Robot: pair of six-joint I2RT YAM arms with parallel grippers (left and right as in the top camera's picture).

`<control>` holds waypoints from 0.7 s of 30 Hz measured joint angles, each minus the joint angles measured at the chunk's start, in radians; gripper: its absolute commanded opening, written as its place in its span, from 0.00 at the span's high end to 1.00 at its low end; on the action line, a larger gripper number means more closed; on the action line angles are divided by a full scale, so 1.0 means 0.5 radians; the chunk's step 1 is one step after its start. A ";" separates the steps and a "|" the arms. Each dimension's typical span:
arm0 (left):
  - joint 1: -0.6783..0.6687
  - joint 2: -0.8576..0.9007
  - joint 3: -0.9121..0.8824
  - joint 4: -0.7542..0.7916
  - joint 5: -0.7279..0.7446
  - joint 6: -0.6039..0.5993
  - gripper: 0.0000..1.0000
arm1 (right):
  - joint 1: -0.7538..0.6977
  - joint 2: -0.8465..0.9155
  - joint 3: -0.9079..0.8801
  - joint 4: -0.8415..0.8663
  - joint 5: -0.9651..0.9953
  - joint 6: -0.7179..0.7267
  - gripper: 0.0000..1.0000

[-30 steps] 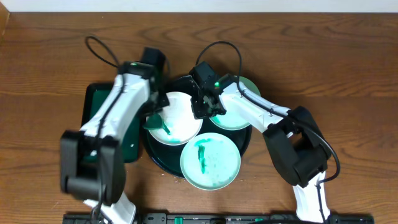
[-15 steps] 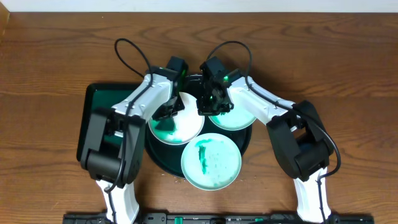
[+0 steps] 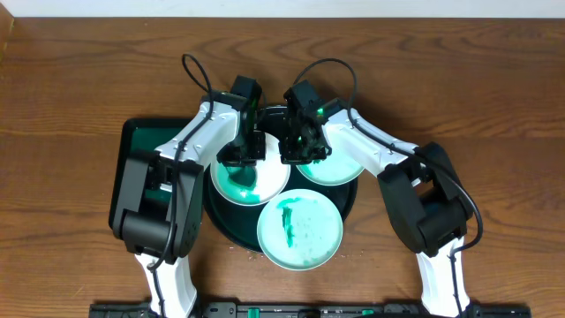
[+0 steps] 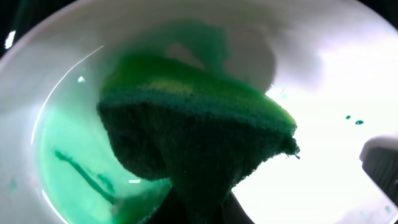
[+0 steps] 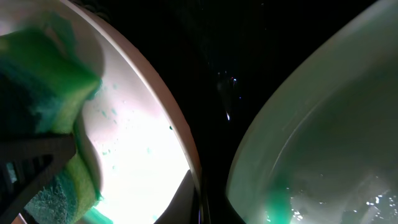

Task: Clean dirty plates on tray and stack at the side
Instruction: 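Scrub the plate surface with the sponge in the left gripper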

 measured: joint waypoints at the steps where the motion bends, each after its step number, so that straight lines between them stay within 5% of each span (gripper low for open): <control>1: 0.001 -0.002 0.000 -0.004 -0.008 -0.024 0.93 | 0.000 0.000 0.000 0.001 0.001 0.000 0.99; 7: -0.002 -0.125 -0.008 -0.149 -0.391 -0.752 0.93 | 0.000 0.001 0.000 0.002 0.000 0.000 0.99; 11: -0.005 -0.161 -0.008 -0.146 -0.533 -1.031 0.93 | 0.000 0.001 0.000 0.003 0.000 0.000 0.99; 17: -0.045 -0.132 -0.054 0.004 -0.720 -1.238 0.93 | 0.000 0.004 0.000 0.005 -0.001 0.000 0.99; 21: -0.055 -0.081 -0.076 0.222 -0.771 -1.170 0.93 | 0.001 0.005 0.000 0.004 -0.001 0.000 0.99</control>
